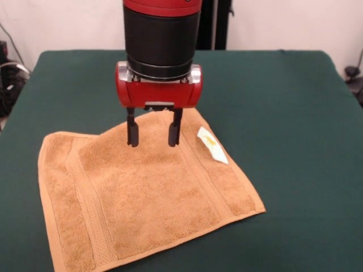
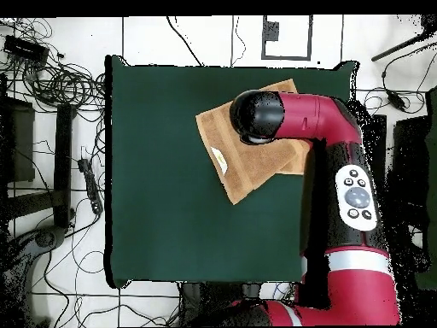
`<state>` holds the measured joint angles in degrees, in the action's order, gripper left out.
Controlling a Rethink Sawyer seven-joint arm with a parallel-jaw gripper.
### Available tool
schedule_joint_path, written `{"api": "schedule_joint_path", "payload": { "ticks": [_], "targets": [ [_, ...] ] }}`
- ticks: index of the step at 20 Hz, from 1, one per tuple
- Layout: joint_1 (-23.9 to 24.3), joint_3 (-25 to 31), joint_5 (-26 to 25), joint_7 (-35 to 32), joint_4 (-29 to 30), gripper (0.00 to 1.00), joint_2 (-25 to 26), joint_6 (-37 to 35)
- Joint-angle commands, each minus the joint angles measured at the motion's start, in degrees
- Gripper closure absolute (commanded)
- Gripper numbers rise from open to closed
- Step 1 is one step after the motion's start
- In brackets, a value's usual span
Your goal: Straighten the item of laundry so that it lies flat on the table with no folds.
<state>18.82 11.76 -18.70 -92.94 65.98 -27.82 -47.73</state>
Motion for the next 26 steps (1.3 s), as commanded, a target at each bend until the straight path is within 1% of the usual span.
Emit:
{"api": "schedule_joint_path", "payload": {
  "ticks": [1, 8, 15, 20, 26],
  "targets": [
    [-3.48, -1.53, 3.36, -17.28, 0.91, 0.00, 4.58, 2.50],
    [-3.60, -1.40, 4.53, -16.26, -0.14, 0.00, 6.62, 4.49],
    [-5.76, -3.99, 6.14, -18.68, -4.02, 0.00, 9.06, 0.66],
    [-7.55, -6.22, 7.70, -21.41, -3.46, 0.00, 9.21, 1.44],
    [-8.98, -8.08, 9.54, -22.45, -2.24, 0.00, 9.21, 2.97]
  ]
}}
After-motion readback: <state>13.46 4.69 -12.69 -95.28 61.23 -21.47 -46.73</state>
